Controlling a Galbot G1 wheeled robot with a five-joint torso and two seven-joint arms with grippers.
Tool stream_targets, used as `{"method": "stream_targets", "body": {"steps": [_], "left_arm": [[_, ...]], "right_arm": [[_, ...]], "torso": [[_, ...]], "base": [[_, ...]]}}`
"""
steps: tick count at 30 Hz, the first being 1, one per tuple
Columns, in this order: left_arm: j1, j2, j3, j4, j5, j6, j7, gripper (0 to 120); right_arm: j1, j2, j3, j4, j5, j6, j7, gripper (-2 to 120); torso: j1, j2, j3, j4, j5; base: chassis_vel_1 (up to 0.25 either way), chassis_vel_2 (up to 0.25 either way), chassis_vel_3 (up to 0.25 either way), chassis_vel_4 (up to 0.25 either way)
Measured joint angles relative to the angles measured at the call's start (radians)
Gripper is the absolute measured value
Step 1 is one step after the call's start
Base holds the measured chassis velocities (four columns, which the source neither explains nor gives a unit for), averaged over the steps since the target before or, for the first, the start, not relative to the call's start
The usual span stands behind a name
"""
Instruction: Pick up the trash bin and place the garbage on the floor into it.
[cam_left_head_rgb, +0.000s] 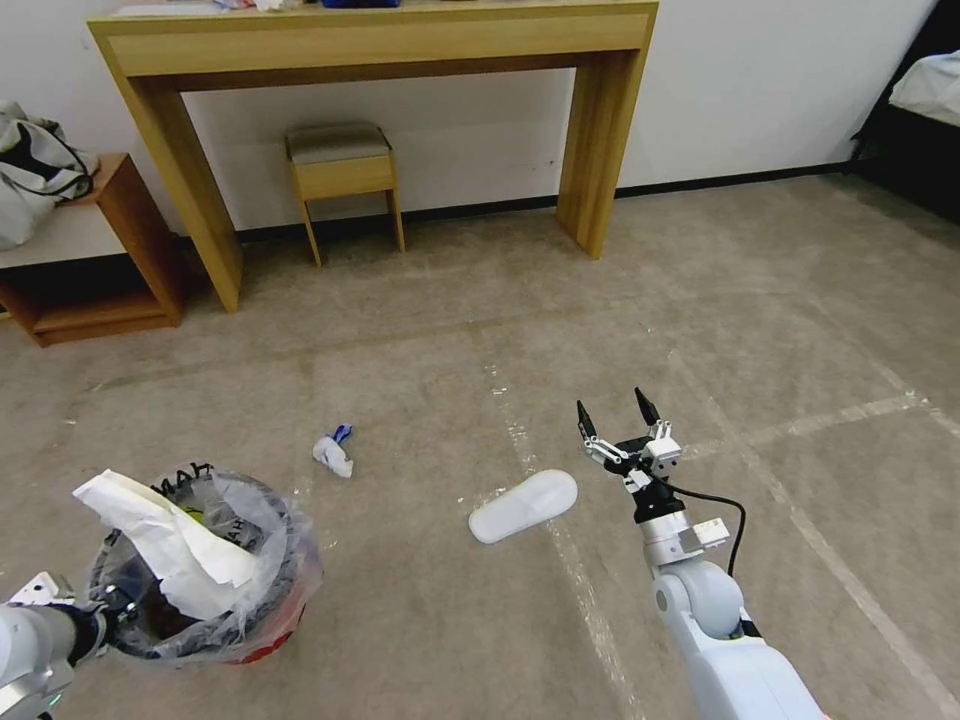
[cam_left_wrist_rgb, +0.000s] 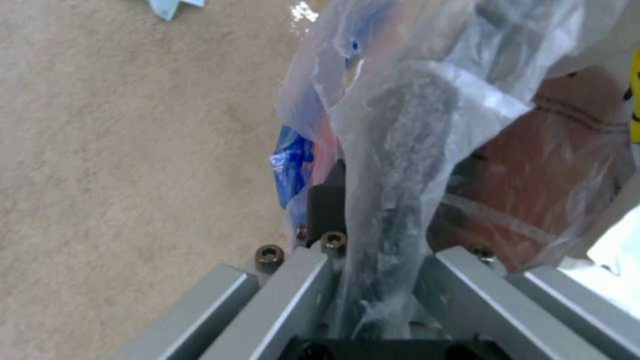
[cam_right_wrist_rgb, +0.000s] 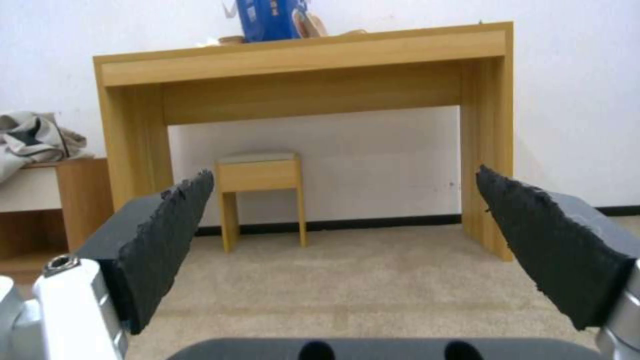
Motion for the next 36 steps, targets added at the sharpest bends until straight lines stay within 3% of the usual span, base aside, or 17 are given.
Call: {"method": "stream_targets", "body": {"steps": [14, 36], "left_arm": [[-0.026, 0.003, 0.019, 0.012, 0.011, -0.005, 0.008, 0], [-0.036, 0.008, 0.026, 0.023, 0.015, -0.009, 0.022, 0]], "right_arm": [[0.033, 0.000, -0.009, -0.040, -0.002, 0.026, -0.001, 100], [0.071, -0.027, -0.024, -0.064, 0.000, -0.002, 0.012, 100]], "torso": [[0.000, 0.000, 0.000, 0.0000, -0.0002], [0.000, 0.000, 0.000, 0.0000, -0.0002]], "base": [[-0.106, 0.107, 0.111, -0.110], [0.000, 0.000, 0.000, 0.000]]}}
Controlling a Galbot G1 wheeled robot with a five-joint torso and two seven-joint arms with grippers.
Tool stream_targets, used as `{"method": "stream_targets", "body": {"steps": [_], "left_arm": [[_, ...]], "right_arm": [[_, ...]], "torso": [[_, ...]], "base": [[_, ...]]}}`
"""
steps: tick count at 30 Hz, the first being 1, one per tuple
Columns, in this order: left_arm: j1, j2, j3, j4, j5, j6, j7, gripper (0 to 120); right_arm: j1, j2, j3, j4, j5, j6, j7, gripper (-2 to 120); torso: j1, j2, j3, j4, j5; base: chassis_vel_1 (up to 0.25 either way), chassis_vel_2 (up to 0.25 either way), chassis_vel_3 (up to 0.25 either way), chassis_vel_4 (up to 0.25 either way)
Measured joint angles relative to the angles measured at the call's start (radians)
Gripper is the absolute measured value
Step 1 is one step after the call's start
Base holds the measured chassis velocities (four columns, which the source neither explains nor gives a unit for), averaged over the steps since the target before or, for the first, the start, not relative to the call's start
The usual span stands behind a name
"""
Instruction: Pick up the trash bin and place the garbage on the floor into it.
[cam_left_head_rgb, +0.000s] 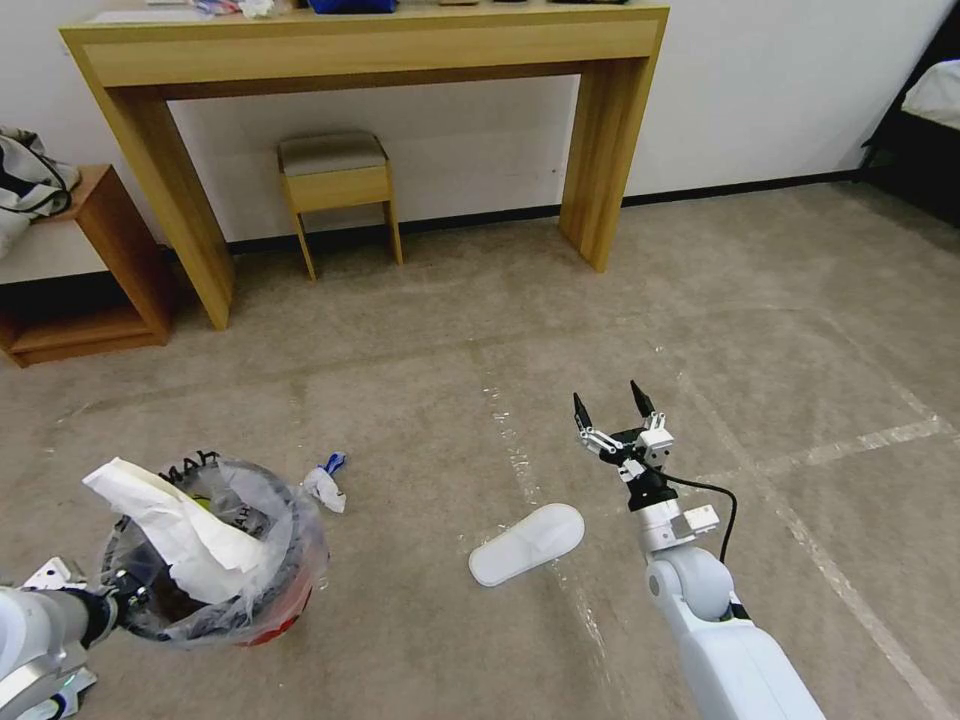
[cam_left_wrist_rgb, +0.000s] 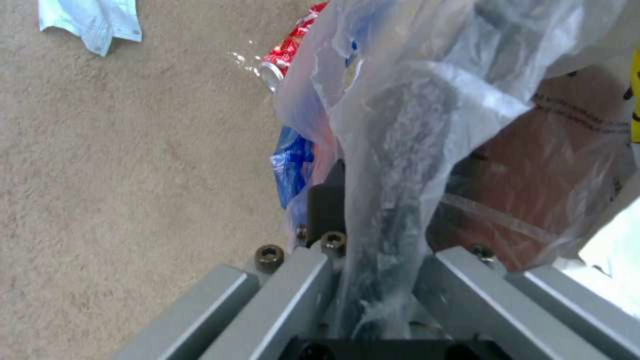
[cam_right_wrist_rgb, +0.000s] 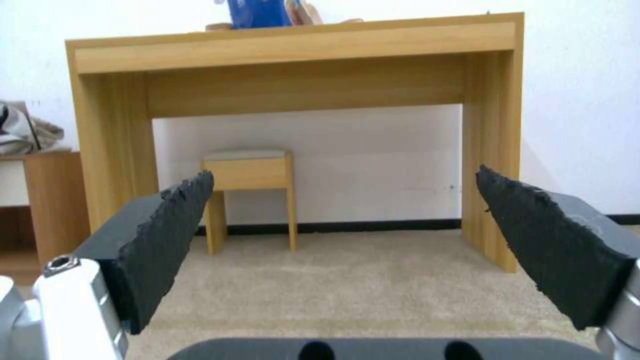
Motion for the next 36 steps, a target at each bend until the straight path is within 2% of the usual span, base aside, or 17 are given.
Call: {"method": "stream_targets", "body": {"steps": [8, 10, 14, 16, 17, 19, 20, 22, 23, 25, 26, 29, 30, 32, 33, 35, 36], "left_arm": [[-0.001, 0.004, -0.005, -0.004, -0.002, -0.003, 0.002, 0], [-0.003, 0.004, -0.002, -0.005, -0.002, -0.003, 0.003, 0], [-0.004, 0.003, 0.000, -0.005, -0.001, -0.004, 0.004, 0], [-0.004, -0.001, 0.003, -0.006, 0.003, -0.004, 0.005, 0], [-0.004, -0.001, 0.003, -0.006, 0.003, -0.004, 0.005, 0], [-0.003, -0.005, 0.006, -0.010, 0.009, -0.004, 0.006, 0], [-0.003, -0.005, 0.006, -0.010, 0.009, -0.004, 0.006, 0], [-0.003, -0.010, 0.010, -0.013, 0.013, -0.004, 0.007, 0], [-0.003, -0.010, 0.010, -0.013, 0.013, -0.004, 0.007, 0], [-0.002, -0.011, 0.010, -0.013, 0.016, -0.005, 0.007, 0], [-0.002, -0.011, 0.010, -0.013, 0.016, -0.005, 0.007, 0], [0.003, -0.010, 0.010, -0.013, 0.019, -0.006, 0.008, 0], [0.003, -0.010, 0.010, -0.013, 0.019, -0.006, 0.008, 0], [0.006, -0.010, 0.010, -0.013, 0.024, -0.007, 0.008, 0], [0.006, -0.010, 0.010, -0.013, 0.024, -0.007, 0.008, 0], [0.008, -0.015, 0.014, -0.013, 0.031, -0.007, 0.009, 0], [0.008, -0.015, 0.014, -0.013, 0.031, -0.007, 0.009, 0]], "right_arm": [[0.089, -0.105, -0.049, -0.064, 0.032, -0.022, -0.016, 100], [0.139, -0.167, -0.079, -0.097, 0.037, -0.053, -0.021, 100], [0.197, -0.229, -0.134, -0.124, 0.028, -0.129, 0.015, 100], [0.247, -0.267, -0.202, -0.122, 0.107, -0.226, 0.108, 100], [0.247, -0.267, -0.202, -0.122, 0.107, -0.226, 0.108, 100], [0.309, -0.278, -0.289, -0.103, 0.268, -0.344, 0.233, 100], [0.309, -0.278, -0.289, -0.103, 0.268, -0.344, 0.233, 100], [0.366, -0.273, -0.353, -0.075, 0.436, -0.458, 0.347, 100], [0.366, -0.273, -0.353, -0.075, 0.436, -0.458, 0.347, 100], [0.411, -0.257, -0.404, -0.041, 0.568, -0.595, 0.485, 100], [0.411, -0.257, -0.404, -0.041, 0.568, -0.595, 0.485, 100], [0.480, -0.208, -0.466, 0.006, 0.800, -0.782, 0.771, 100], [0.480, -0.208, -0.466, 0.006, 0.800, -0.782, 0.771, 100], [0.527, -0.151, -0.494, 0.028, 0.980, -0.864, 0.966, 100], [0.527, -0.151, -0.494, 0.028, 0.980, -0.864, 0.966, 100], [0.565, -0.069, -0.509, 0.012, 1.090, -0.897, 1.085, 100], [0.565, -0.069, -0.509, 0.012, 1.090, -0.897, 1.085, 100]], "torso": [[0.000, 0.000, 0.000, 0.0001, 0.0002], [0.000, 0.000, 0.000, 0.0000, 0.0002], [0.000, 0.000, 0.000, -0.0001, 0.0003], [0.000, 0.000, 0.000, -0.0002, -0.0001], [0.000, 0.000, 0.000, -0.0002, -0.0001], [0.000, 0.000, 0.000, 0.0000, 0.0005], [0.000, 0.000, 0.000, 0.0000, 0.0005], [0.000, 0.000, 0.000, 0.0002, -0.0005], [0.000, 0.000, 0.000, 0.0002, -0.0005], [0.000, 0.000, 0.000, 0.0001, 0.0003], [0.000, 0.000, 0.000, 0.0001, 0.0003], [0.000, 0.000, 0.000, -0.0001, 0.0000], [0.000, 0.000, 0.000, -0.0001, 0.0000], [0.000, 0.000, 0.000, 0.0000, -0.0006], [0.000, 0.000, 0.000, 0.0000, -0.0006], [0.000, 0.000, 0.000, 0.0004, 0.0000], [0.000, 0.000, 0.000, 0.0004, 0.0000]], "base": [[0.000, 0.000, 0.000, 0.000], [0.000, 0.000, 0.000, 0.000], [0.000, 0.000, 0.000, 0.000], [0.000, 0.000, 0.000, 0.000], [0.000, 0.000, 0.000, 0.000], [0.000, 0.000, 0.000, 0.000], [0.000, 0.000, 0.000, 0.000], [0.000, 0.000, 0.000, 0.000], [0.000, 0.000, 0.000, 0.000], [0.000, 0.000, 0.000, 0.000], [0.000, 0.000, 0.000, 0.000], [0.000, 0.000, 0.000, 0.000], [0.000, 0.000, 0.000, 0.000], [0.000, 0.000, 0.000, 0.000], [0.000, 0.000, 0.000, 0.000], [0.000, 0.000, 0.000, 0.000], [0.000, 0.000, 0.000, 0.000]]}}
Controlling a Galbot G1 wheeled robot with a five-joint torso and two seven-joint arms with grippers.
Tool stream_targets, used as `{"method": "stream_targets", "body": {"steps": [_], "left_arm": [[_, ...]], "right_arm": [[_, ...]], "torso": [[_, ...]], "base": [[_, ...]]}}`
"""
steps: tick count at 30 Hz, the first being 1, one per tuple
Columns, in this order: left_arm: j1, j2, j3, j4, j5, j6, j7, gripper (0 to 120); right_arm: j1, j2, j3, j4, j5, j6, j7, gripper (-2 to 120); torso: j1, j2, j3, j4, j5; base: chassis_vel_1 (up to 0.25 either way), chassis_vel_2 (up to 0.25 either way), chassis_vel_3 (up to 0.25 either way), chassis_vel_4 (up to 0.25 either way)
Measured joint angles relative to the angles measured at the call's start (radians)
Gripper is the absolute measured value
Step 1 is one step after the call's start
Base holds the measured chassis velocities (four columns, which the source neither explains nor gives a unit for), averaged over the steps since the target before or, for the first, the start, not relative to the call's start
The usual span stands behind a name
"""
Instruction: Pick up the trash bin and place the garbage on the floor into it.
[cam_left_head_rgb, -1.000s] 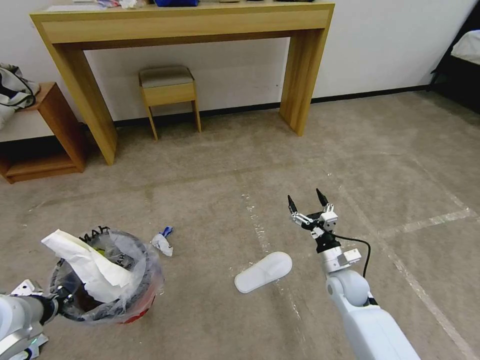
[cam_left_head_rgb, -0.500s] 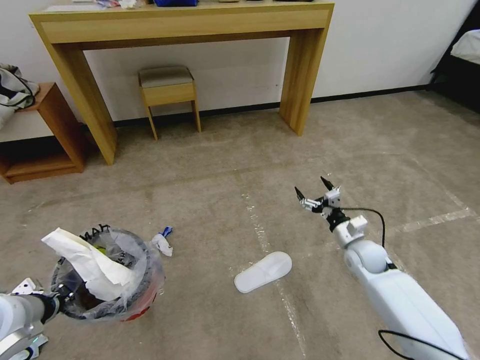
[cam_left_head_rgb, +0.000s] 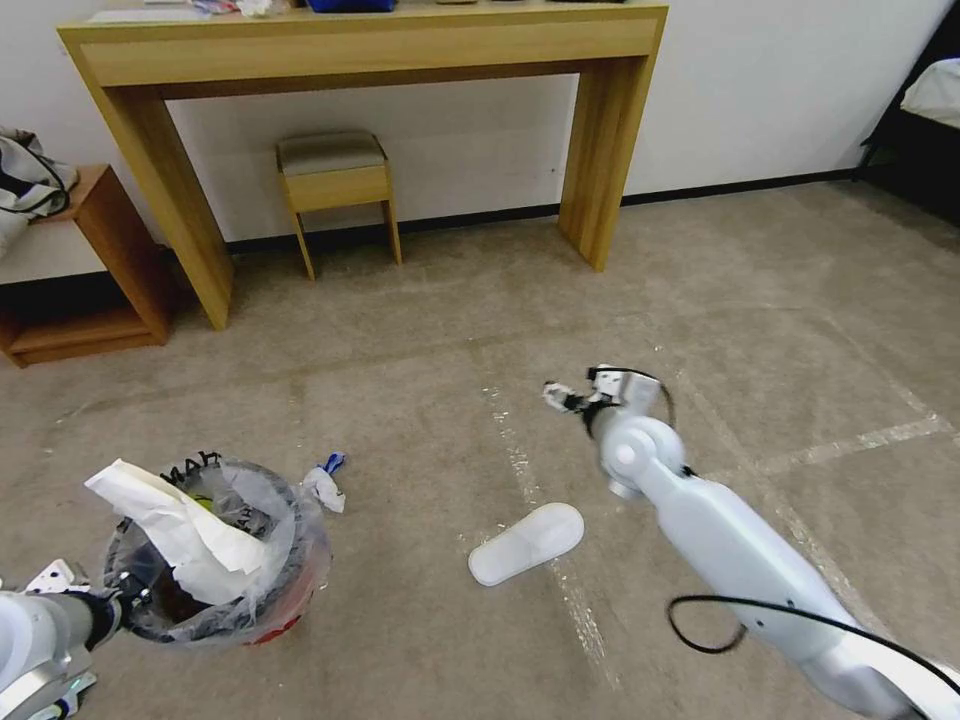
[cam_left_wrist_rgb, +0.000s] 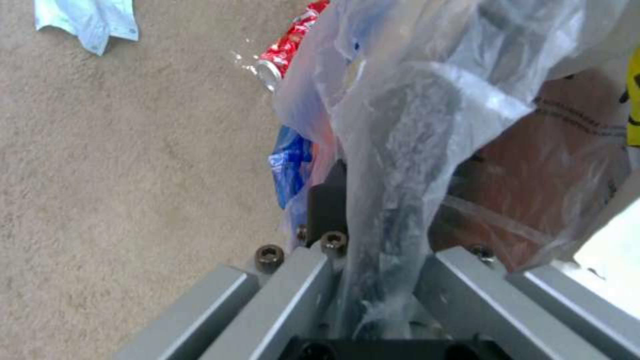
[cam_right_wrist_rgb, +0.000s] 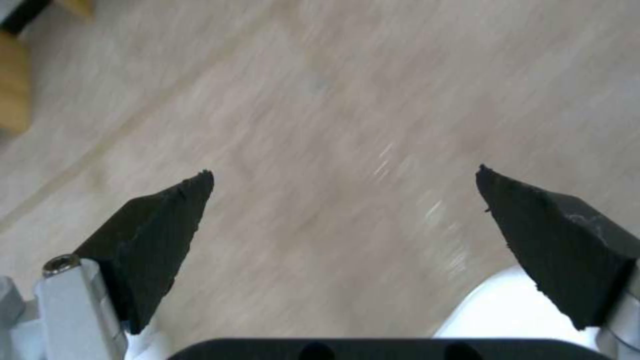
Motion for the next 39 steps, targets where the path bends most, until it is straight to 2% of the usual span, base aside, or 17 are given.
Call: {"method": "stream_targets", "body": {"steps": [2, 3, 5, 6, 8, 20, 28, 39], "left_arm": [[0.003, -0.002, 0.002, 0.000, 0.005, -0.001, 0.000, 0], [0.003, -0.002, 0.002, 0.000, 0.005, -0.001, 0.000, 0], [0.005, 0.001, 0.002, -0.002, 0.006, -0.002, 0.000, 0], [0.005, 0.001, 0.002, -0.002, 0.006, -0.002, 0.000, 0], [0.005, 0.004, 0.002, -0.002, 0.006, -0.005, 0.000, 0], [0.013, 0.007, -0.001, -0.004, 0.005, -0.007, 0.001, 0], [0.010, 0.004, 0.005, 0.000, 0.010, -0.007, 0.004, 0], [-0.004, -0.006, 0.023, 0.026, 0.030, -0.006, 0.015, 0]], "right_arm": [[0.022, 0.063, -0.002, -0.040, 0.042, -0.016, 0.055, 100], [0.022, 0.063, -0.002, -0.040, 0.042, -0.016, 0.055, 100], [0.034, 0.131, 0.013, -0.102, 0.060, -0.020, 0.109, 100], [0.034, 0.131, 0.013, -0.102, 0.060, -0.020, 0.109, 100], [0.032, 0.184, 0.044, -0.143, 0.063, -0.020, 0.137, 100], [-0.018, 0.333, 0.137, -0.200, 0.014, 0.017, 0.216, 100], [-0.023, 0.364, 0.206, -0.239, -0.008, 0.025, 0.215, 100], [-0.027, 0.284, 0.253, -0.258, -0.047, 0.038, 0.171, 100]], "torso": [[0.000, 0.000, 0.000, -0.0001, -0.0006], [0.000, 0.000, 0.000, -0.0001, -0.0006], [0.000, 0.000, 0.000, -0.0003, -0.0003], [0.000, 0.000, 0.000, -0.0003, -0.0003], [0.000, 0.000, 0.000, -0.0005, -0.0001], [0.000, 0.000, 0.000, -0.0003, -0.0002], [0.000, 0.000, 0.000, -0.0003, -0.0001], [0.000, 0.000, 0.000, -0.0004, 0.0001]], "base": [[0.000, 0.000, 0.000, 0.000], [0.000, 0.000, 0.000, 0.000], [0.000, 0.000, 0.000, 0.000], [0.000, 0.000, 0.000, 0.000], [0.000, 0.000, 0.000, 0.000], [0.000, 0.000, 0.000, 0.000], [0.000, 0.000, 0.000, 0.000], [0.000, 0.000, 0.000, 0.000]]}}
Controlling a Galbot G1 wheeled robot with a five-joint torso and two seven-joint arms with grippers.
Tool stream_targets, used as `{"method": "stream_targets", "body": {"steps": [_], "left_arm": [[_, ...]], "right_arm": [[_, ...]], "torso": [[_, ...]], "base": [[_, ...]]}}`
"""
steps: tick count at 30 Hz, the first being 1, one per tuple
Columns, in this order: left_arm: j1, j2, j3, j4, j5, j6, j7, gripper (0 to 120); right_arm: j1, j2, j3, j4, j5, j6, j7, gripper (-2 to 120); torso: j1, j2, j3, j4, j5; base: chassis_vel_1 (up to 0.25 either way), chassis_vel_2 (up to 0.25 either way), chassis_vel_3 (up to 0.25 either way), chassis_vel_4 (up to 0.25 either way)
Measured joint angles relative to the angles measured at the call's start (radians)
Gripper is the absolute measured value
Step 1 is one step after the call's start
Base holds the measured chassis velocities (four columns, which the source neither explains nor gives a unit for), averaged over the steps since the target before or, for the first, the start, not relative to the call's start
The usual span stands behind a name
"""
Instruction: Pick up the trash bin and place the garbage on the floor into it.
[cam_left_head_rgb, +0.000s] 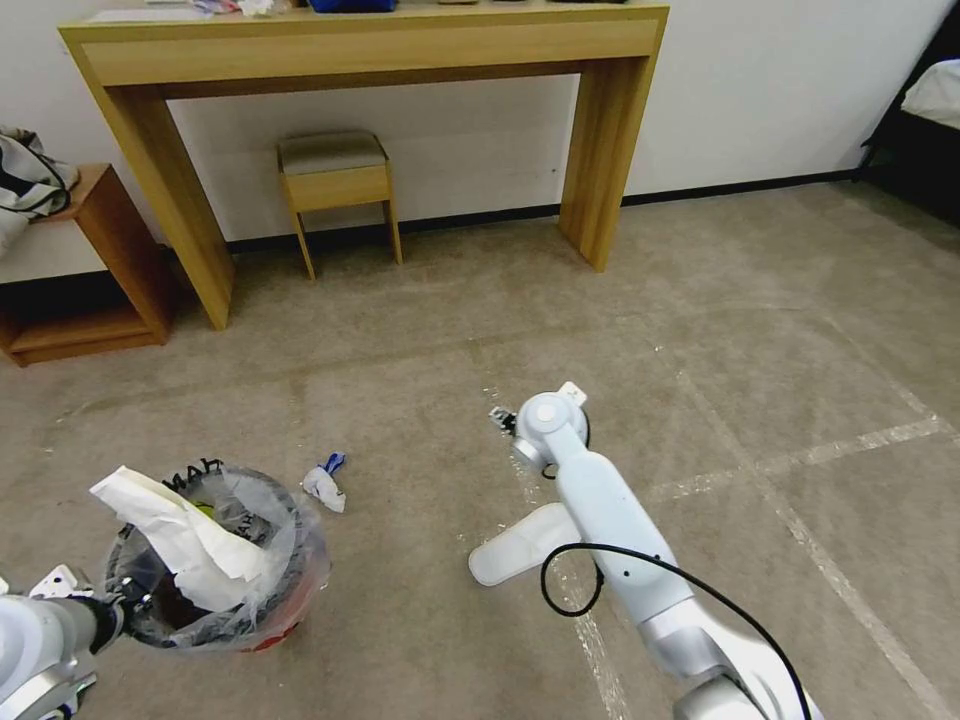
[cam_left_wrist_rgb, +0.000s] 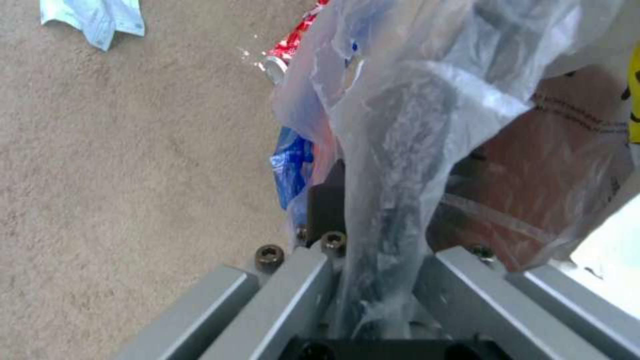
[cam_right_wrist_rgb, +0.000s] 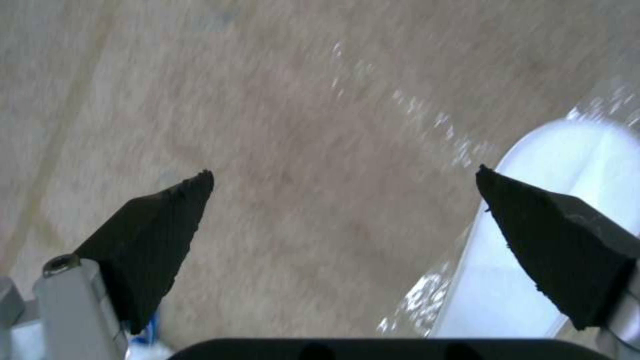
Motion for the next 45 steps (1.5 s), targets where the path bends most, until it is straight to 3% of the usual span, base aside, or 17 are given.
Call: {"method": "stream_targets", "body": {"steps": [17, 45], "left_arm": [[-0.017, -0.004, 0.016, 0.024, 0.013, 0.002, 0.004, 0], [-0.051, 0.012, 0.048, 0.059, 0.013, 0.007, 0.009, 0]], "right_arm": [[-0.055, -0.092, 0.052, -0.060, -0.026, 0.023, -0.063, 100], [-0.197, -0.110, 0.138, -0.045, -0.049, 0.059, -0.037, 100]], "torso": [[0.000, 0.000, 0.000, 0.0000, 0.0002], [0.000, 0.000, 0.000, -0.0001, -0.0001]], "base": [[0.000, 0.000, 0.000, 0.000], [0.000, 0.000, 0.000, 0.000]]}}
